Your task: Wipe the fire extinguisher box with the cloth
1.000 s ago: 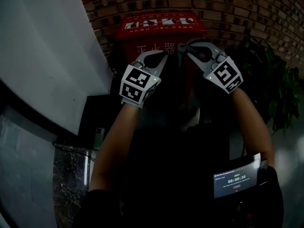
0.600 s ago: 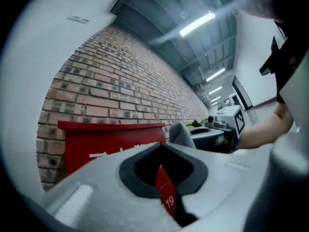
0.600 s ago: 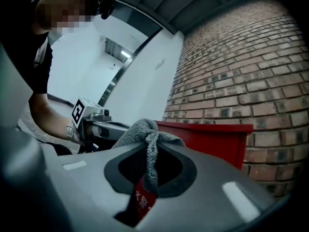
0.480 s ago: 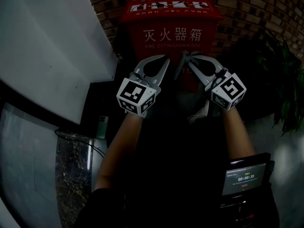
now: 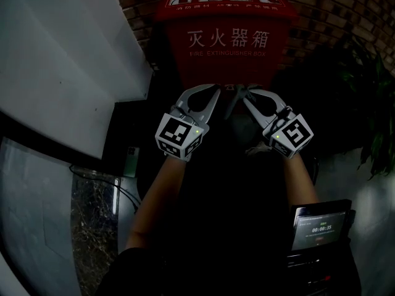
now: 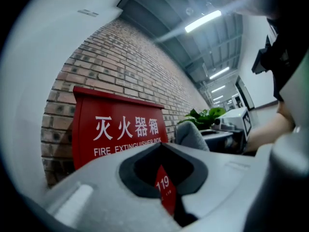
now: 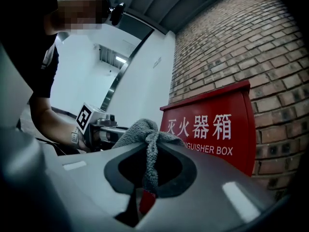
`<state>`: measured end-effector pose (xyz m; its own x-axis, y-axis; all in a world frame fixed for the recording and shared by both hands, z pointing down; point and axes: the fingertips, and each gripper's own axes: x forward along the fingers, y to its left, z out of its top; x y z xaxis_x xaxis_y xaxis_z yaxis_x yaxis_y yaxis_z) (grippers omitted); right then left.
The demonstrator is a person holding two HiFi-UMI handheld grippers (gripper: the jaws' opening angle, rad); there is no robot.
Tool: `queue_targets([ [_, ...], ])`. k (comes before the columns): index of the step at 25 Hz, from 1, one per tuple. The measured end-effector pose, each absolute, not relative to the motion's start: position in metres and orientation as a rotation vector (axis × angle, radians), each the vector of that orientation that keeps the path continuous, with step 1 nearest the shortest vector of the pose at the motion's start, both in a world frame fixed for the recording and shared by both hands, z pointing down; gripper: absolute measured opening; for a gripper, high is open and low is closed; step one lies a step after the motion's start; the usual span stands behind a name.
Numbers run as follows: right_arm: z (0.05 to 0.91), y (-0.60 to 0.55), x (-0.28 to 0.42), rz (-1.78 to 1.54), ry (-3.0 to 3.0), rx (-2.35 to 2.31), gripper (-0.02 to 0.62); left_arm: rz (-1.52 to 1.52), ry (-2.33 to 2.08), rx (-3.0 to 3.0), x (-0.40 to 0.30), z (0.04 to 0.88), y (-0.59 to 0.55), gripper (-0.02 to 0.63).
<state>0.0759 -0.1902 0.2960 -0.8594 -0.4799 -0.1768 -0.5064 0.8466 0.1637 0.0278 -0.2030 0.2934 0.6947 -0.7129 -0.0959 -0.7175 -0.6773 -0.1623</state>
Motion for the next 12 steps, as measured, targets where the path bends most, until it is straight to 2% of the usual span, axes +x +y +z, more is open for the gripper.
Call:
queue_targets([
  [12, 0.327, -0.209, 0.069, 0.33, 2.867, -0.756, 0.029, 0.052, 1.124, -2.742, 0.028, 0.33, -0.219, 0.003],
])
